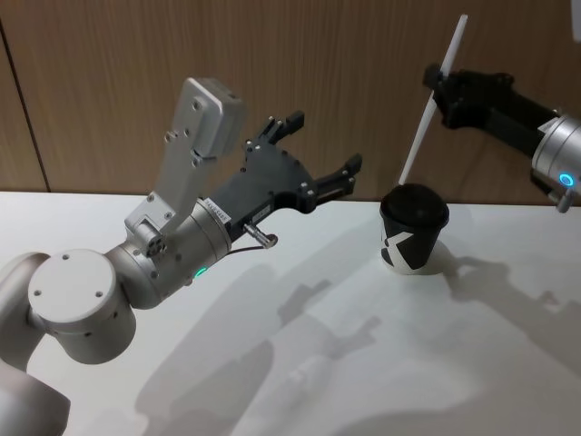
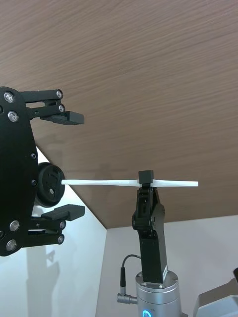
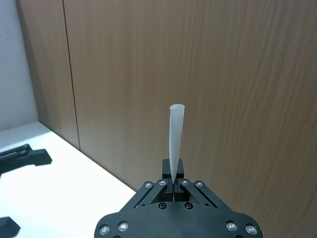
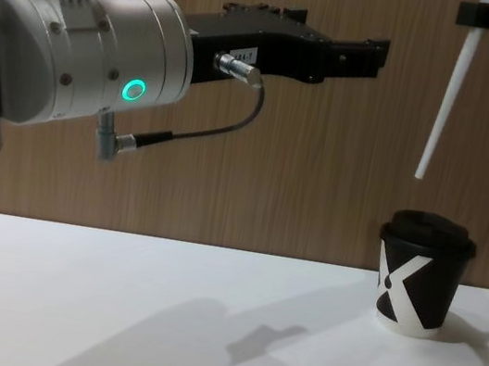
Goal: Pick up the straw with one hand, pass it to the other hand, and insert it into the cup.
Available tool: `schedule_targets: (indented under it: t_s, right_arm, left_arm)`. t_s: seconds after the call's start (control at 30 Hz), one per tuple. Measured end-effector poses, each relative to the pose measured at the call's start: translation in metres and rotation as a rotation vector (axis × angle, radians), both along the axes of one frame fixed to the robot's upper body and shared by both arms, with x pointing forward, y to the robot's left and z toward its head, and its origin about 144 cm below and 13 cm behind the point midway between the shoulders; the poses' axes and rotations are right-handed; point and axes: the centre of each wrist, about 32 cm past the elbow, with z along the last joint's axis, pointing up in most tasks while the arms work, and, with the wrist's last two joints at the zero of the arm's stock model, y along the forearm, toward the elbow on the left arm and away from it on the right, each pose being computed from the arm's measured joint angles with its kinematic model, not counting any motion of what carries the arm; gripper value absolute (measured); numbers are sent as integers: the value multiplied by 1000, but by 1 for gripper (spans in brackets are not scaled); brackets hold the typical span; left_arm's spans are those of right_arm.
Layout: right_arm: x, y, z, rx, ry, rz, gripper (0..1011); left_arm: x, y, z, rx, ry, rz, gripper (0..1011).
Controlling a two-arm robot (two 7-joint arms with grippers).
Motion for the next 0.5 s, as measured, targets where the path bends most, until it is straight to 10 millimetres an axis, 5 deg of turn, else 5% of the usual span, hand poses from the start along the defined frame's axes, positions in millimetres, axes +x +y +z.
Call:
schedule_targets:
  t_s: [0.5]
  right_arm:
    - [3,-14,0,-43,3,-25,7]
  left_arm:
    - [0,0,0,0,0,0,1003]
